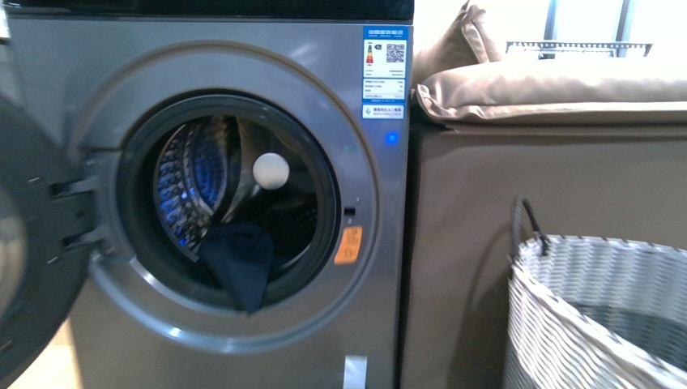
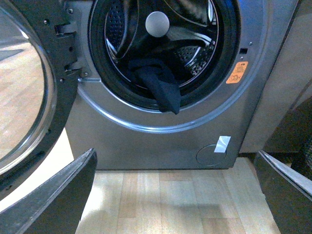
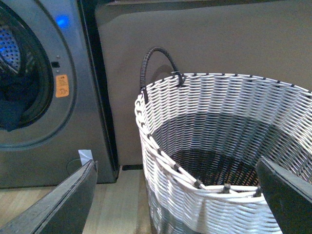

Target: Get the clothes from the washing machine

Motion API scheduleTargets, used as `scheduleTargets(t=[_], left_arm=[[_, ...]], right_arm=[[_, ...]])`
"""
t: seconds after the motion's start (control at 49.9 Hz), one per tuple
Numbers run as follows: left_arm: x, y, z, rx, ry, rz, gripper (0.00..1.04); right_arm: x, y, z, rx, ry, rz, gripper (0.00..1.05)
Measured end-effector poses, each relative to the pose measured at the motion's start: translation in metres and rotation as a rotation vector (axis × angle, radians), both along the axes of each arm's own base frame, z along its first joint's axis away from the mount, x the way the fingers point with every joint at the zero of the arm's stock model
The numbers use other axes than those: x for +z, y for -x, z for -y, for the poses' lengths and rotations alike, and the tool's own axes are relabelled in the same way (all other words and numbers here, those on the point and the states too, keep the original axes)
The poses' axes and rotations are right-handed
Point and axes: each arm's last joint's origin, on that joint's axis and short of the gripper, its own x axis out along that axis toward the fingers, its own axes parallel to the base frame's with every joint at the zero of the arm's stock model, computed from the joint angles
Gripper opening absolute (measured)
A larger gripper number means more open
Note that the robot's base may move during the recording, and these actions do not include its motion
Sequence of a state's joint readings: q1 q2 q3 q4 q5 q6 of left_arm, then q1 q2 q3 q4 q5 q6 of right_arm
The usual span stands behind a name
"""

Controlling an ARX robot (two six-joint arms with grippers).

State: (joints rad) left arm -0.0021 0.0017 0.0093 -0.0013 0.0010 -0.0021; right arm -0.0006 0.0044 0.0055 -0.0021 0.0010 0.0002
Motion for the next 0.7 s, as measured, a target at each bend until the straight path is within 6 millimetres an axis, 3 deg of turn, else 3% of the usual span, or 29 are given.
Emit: scheduleTargets(t=[0.701], left_arm=[[0.0000,0.0000,-0.0001,0.003,0.000,0.000,0.98]], right_arm=[[0.0000,0.0000,-0.0001,0.003,0.000,0.000,0.97]])
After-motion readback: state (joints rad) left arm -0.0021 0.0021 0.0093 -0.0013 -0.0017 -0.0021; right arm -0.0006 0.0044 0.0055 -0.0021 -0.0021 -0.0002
